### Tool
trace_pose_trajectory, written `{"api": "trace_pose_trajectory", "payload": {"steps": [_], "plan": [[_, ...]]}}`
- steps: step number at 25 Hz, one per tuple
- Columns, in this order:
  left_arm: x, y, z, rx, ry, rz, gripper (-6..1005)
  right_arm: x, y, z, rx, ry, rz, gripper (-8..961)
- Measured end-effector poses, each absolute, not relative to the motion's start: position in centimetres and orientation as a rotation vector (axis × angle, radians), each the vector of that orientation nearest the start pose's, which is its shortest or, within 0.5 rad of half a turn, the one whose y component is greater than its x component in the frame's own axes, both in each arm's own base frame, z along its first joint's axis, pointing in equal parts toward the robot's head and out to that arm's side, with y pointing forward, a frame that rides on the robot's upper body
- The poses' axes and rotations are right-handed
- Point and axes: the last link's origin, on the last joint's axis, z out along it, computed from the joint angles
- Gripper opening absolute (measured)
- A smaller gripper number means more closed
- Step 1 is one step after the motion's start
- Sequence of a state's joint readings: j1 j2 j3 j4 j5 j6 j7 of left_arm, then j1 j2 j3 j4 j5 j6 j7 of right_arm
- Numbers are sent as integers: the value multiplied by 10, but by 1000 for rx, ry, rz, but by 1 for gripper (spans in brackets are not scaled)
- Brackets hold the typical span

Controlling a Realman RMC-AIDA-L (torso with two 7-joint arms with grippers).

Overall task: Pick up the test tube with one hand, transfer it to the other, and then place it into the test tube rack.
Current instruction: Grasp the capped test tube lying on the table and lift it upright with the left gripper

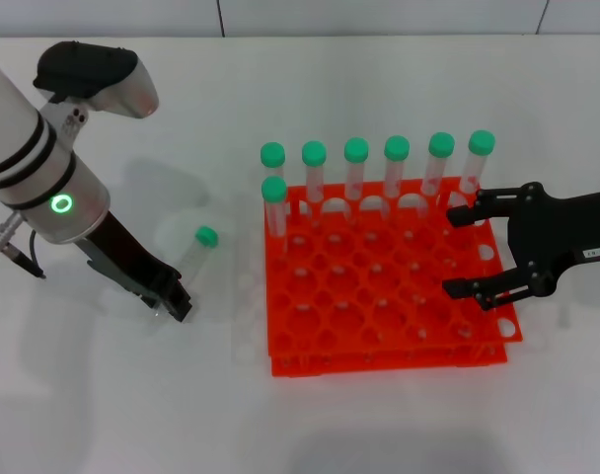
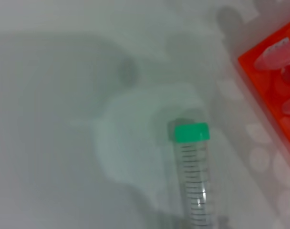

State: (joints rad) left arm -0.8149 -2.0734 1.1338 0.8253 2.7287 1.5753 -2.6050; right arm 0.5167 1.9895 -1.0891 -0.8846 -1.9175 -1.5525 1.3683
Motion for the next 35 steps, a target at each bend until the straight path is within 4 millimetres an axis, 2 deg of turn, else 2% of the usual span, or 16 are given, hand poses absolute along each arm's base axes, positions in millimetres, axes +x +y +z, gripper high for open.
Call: {"api": "trace_pose_trajectory", "payload": {"steps": [7, 12, 18, 25, 30, 35], "plan": [[-230, 364, -20, -2476, -1430, 690, 402, 230, 340, 13, -2962, 127, 369, 869], [-232, 365, -19, -2467, -1416, 707, 271, 229, 340, 12, -2961, 123, 373, 869], [-228, 370, -14, -2469, -1388, 649, 195, 228, 341, 13, -2956, 127, 374, 870], [-220, 376, 10, -2489, -1299, 400, 197, 229, 339, 14, -2955, 137, 378, 869], [-215, 381, 27, -2494, -1142, 134, 199, 230, 338, 14, -2960, 141, 383, 869], [-219, 381, 32, -2505, -960, -67, 200, 231, 336, 13, -2966, 150, 389, 870]]}}
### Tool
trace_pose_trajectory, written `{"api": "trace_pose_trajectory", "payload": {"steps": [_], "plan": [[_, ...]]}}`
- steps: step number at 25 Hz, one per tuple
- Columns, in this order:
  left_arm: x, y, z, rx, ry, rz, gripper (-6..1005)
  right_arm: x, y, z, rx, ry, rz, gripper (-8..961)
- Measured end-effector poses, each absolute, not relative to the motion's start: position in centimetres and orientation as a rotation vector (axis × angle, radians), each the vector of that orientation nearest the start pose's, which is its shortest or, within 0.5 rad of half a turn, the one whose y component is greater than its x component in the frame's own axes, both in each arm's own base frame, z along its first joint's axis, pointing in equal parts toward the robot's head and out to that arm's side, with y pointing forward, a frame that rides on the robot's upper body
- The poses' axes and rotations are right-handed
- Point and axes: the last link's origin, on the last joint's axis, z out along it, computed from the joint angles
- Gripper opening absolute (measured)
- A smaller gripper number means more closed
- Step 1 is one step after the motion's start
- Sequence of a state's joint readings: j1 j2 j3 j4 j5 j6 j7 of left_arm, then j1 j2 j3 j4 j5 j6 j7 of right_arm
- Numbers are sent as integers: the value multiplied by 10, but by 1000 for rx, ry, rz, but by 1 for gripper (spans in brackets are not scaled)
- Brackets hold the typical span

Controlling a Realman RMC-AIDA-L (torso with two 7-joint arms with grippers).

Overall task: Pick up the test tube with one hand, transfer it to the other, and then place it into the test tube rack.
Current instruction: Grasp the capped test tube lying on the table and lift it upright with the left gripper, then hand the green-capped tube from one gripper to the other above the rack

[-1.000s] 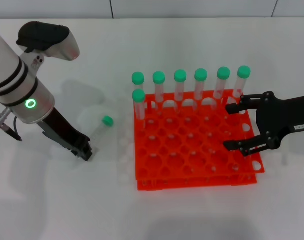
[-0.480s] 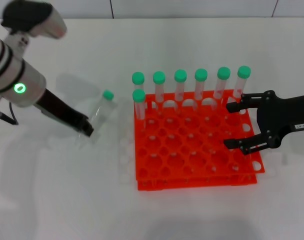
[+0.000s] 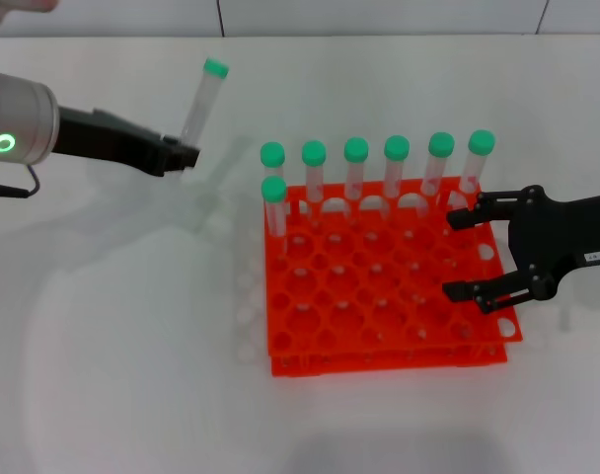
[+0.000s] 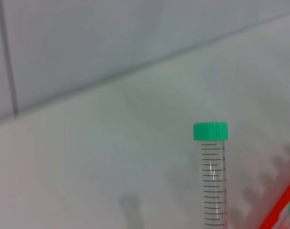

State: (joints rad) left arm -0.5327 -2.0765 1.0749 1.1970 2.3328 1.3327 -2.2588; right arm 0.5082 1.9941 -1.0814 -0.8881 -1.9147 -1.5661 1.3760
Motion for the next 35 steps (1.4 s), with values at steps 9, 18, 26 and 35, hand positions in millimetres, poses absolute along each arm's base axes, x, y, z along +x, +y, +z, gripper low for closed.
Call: {"api": "trace_pose_trajectory", "payload": {"steps": [9, 18, 26, 35], "plan": [[-215, 372, 35, -2532, -612, -431, 203, 234, 333, 13, -2963, 154, 395, 869], [-201, 365, 28, -2625, -389, -770, 206, 233, 332, 11, -2965, 153, 403, 869], [-188, 373, 21, -2830, -296, -777, 209, 231, 331, 8, -2964, 142, 429, 870], [-174, 383, -1, -2978, -161, -595, 212, 229, 332, 7, -2954, 139, 452, 870]]}}
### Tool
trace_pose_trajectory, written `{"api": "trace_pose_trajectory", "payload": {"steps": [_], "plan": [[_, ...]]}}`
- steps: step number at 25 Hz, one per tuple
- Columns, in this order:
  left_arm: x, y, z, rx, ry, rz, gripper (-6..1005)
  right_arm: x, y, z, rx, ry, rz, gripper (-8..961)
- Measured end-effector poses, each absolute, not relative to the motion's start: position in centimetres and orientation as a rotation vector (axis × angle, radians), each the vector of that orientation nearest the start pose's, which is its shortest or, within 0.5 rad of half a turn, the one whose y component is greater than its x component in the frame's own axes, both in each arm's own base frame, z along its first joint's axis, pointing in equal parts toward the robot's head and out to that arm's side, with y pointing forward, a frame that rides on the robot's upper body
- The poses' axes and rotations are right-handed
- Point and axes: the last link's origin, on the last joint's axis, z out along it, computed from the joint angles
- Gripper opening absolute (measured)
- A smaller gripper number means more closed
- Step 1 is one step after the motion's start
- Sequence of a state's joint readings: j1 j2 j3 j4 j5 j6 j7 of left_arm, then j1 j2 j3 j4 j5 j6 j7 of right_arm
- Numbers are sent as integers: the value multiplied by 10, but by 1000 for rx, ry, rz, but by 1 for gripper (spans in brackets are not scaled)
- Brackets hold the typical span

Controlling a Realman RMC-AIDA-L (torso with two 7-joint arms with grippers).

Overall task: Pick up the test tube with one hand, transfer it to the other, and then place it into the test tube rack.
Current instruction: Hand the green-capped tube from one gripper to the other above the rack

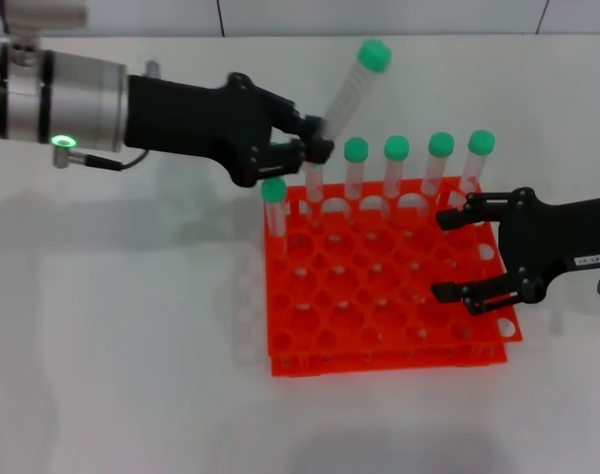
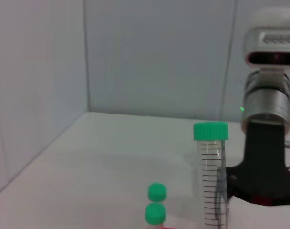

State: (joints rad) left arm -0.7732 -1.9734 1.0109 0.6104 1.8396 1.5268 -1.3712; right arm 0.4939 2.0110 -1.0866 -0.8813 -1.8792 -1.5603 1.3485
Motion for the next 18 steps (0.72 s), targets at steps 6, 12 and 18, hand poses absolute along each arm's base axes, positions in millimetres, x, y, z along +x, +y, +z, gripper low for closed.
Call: {"api": "trace_pose_trajectory", "payload": {"steps": [6, 12, 18], "plan": [[-172, 376, -18, -3015, -99, -589, 214, 230, 332, 7, -2946, 149, 455, 869], [-178, 372, -28, -3011, -82, -566, 216, 230, 332, 8, -2944, 157, 455, 869], [-185, 371, -31, -2991, -93, -555, 217, 232, 334, 12, -2930, 173, 458, 869]]}}
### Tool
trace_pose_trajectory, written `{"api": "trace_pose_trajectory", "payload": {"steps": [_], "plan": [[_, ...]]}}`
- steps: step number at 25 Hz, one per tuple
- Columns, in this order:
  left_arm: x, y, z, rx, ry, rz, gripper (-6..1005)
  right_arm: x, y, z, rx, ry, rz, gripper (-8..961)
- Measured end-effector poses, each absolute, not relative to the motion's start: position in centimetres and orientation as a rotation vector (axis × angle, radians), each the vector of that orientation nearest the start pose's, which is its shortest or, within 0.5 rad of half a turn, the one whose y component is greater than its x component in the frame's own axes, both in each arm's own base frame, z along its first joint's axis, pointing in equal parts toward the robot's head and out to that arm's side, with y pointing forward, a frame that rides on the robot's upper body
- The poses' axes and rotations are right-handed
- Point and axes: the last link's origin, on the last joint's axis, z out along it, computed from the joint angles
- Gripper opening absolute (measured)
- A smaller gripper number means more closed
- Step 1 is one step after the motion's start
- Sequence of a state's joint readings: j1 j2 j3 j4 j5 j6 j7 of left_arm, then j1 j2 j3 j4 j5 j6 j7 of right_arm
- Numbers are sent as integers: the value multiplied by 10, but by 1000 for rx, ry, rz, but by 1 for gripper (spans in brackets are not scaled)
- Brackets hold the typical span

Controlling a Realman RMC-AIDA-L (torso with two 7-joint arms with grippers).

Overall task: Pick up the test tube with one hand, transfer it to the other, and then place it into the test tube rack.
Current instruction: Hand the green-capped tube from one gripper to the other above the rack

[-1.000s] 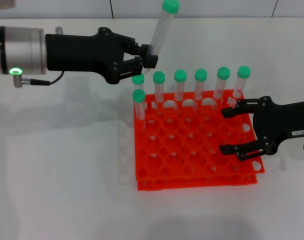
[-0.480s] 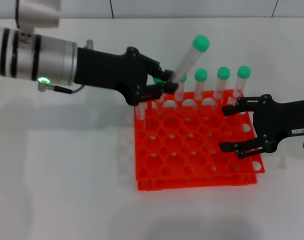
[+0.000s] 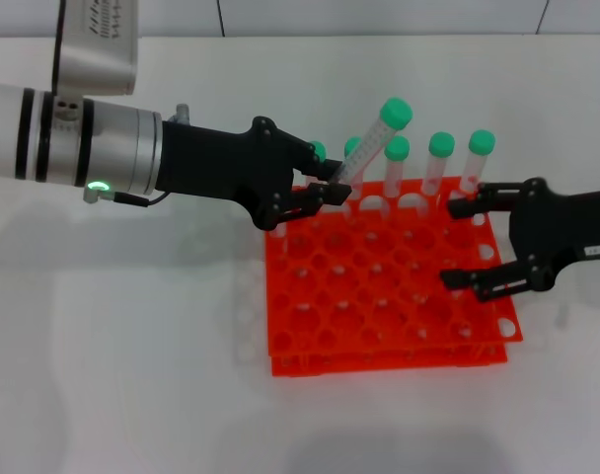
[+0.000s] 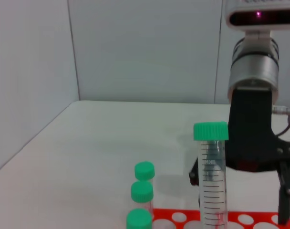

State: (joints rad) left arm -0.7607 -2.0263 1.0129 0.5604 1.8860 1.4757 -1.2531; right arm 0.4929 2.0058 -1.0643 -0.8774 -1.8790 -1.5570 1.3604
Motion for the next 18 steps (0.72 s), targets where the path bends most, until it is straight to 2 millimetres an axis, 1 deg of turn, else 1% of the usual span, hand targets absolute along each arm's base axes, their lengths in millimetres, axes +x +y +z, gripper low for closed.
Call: {"api": "trace_pose_trajectory", "payload": {"steps": [2, 6, 11, 14, 18], "plan": [[-186, 370, -32, -2990, -96, -552, 218, 233, 338, 22, -2909, 202, 465, 870], [-186, 370, -32, -2991, -97, -552, 219, 232, 341, 32, -2884, 247, 494, 869], [-187, 370, -32, -2990, -87, -547, 221, 232, 345, 40, -2825, 352, 560, 867], [-186, 370, -33, -2988, -86, -550, 222, 230, 346, 44, -2793, 413, 645, 865], [-186, 371, -33, -2985, -86, -549, 223, 227, 340, 44, -2769, 440, 801, 863]]}}
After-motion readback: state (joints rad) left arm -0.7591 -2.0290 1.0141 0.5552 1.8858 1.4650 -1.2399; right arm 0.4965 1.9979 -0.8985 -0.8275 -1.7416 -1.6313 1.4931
